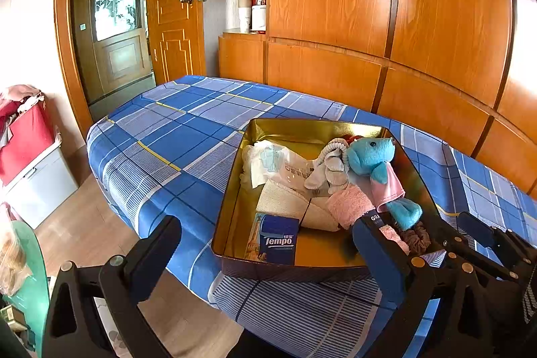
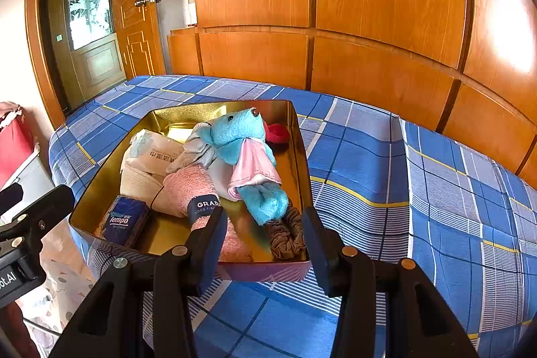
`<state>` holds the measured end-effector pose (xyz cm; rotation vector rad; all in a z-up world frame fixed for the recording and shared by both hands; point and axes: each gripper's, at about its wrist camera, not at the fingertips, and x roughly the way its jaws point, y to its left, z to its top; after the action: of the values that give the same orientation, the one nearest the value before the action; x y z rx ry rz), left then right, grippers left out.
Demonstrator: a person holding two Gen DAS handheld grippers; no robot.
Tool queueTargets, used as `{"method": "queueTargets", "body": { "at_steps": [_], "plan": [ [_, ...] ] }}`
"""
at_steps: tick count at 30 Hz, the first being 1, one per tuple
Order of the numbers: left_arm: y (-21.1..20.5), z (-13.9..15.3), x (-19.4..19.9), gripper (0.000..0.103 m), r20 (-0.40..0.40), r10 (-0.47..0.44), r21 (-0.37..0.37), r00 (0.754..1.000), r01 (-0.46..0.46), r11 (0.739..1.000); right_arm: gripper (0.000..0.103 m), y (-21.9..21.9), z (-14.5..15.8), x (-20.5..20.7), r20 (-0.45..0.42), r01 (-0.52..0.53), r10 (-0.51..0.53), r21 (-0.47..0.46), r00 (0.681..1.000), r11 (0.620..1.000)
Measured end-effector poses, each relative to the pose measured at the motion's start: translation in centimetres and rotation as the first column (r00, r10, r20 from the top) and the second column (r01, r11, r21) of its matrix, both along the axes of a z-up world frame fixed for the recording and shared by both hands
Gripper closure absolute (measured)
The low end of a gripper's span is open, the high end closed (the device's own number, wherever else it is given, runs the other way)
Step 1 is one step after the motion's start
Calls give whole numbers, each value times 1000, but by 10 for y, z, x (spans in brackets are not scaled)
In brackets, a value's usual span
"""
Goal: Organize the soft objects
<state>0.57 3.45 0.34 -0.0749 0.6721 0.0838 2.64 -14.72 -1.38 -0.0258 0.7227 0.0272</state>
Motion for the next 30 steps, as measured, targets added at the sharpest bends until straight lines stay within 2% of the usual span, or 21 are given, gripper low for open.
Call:
{"method": "queueTargets", "body": {
  "at_steps": [30],
  "plan": [
    [-3, 1, -2, 0, -2, -3, 3, 1000, 3, 1000, 57, -1, 0, -3, 4, 2, -2, 7, 1000, 1000]
  ]
}}
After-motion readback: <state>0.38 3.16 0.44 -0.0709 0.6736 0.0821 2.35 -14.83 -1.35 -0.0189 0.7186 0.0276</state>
